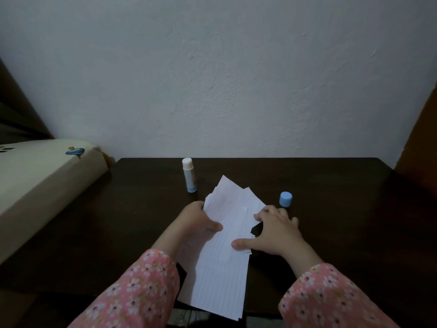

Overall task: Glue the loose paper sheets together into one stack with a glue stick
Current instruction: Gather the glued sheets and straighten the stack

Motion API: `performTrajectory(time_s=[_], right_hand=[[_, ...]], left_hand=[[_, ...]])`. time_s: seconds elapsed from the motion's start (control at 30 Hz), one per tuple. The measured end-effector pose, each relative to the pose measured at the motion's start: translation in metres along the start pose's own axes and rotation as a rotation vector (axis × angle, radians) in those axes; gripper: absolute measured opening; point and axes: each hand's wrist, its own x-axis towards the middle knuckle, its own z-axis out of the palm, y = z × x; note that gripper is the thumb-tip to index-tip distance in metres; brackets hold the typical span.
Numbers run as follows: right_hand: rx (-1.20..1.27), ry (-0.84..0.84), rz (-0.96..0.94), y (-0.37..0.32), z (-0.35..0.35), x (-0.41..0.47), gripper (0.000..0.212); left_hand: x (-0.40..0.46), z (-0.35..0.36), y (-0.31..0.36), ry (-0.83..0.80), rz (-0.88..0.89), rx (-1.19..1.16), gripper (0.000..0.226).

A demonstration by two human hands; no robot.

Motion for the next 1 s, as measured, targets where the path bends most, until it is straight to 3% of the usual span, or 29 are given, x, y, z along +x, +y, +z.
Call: performTrajectory(time_s=[0.13, 0.27, 0.4, 0.57, 0.63, 0.8, 0.87, 1.0], right_hand=[[-0.041, -0.071, -0.021, 0.002, -0.001, -0.002, 0.123], [0.019, 0.050, 0.005, -0.001, 0.004, 0.003, 0.109], [0.042, 0.128, 0.023, -0.004, 0.010, 0.005, 0.094], [0.121, 0.165, -0.046, -0.008, 0.011, 0.009, 0.072], [0.267, 0.158, -0.077, -0.012, 0.009, 0.010, 0.061], [1.154, 0.089, -0.092, -0.023, -0.015, 0.008, 0.017], [1.215, 0.118, -0.107, -0.025, -0.018, 0.014, 0.010], [1.213, 0.263, -0.116, -0.027, -0.015, 0.026, 0.022]], left_hand=[[0.002, 0.000, -0.005, 0.030, 0.031, -0.059, 0.060], [0.005, 0.000, -0.013, 0.141, 0.055, -0.120, 0.050], [0.005, -0.004, -0.018, 0.138, 0.054, -0.199, 0.053], [0.005, 0.002, -0.026, 0.145, 0.147, -0.526, 0.057], [0.004, 0.004, -0.021, 0.180, 0.189, -0.649, 0.054], [0.008, 0.005, -0.008, 0.261, 0.313, -0.781, 0.061], [0.008, 0.008, -0.003, 0.262, 0.358, -0.804, 0.060], [0.012, 0.013, 0.002, 0.238, 0.428, -0.804, 0.057]])
